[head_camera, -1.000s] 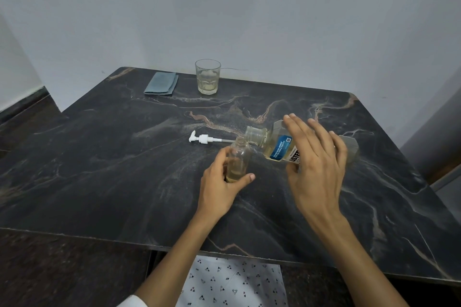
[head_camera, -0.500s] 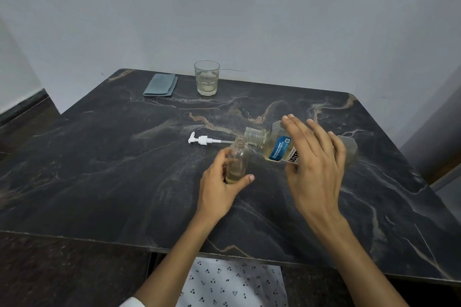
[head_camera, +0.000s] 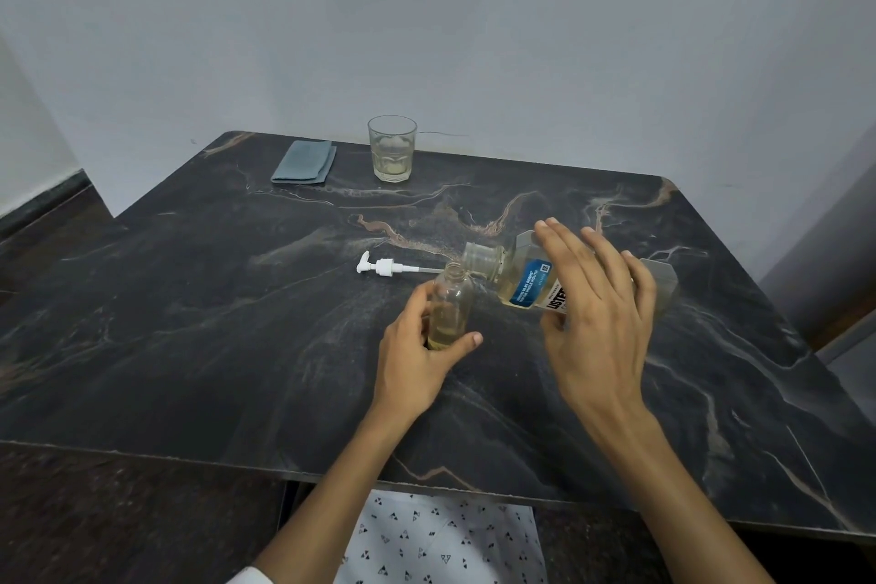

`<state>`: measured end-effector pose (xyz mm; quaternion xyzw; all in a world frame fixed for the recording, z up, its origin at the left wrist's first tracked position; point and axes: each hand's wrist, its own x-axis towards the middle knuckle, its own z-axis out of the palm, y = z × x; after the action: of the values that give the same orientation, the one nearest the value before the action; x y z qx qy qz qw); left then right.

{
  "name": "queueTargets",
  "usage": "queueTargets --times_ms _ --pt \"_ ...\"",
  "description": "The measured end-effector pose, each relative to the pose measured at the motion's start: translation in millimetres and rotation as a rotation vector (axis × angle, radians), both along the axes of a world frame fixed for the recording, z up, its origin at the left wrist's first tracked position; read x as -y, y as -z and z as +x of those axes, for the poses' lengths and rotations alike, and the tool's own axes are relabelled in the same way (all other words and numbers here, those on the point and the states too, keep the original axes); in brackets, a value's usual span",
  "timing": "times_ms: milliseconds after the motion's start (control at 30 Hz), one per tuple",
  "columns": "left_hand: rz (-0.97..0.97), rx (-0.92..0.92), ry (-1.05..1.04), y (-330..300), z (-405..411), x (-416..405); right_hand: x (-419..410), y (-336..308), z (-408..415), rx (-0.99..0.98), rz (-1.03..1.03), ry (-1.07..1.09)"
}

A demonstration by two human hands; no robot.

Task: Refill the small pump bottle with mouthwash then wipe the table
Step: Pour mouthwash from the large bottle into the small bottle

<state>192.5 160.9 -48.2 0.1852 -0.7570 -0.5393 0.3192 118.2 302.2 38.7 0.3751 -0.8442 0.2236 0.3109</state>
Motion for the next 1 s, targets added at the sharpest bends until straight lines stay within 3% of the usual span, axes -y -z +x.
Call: queueTargets --times_ms 1000 --pt "-0.011 -0.027 0.007 0.7 0.3 0.3 0.3 -0.6 0.5 0.005 0.019 0.012"
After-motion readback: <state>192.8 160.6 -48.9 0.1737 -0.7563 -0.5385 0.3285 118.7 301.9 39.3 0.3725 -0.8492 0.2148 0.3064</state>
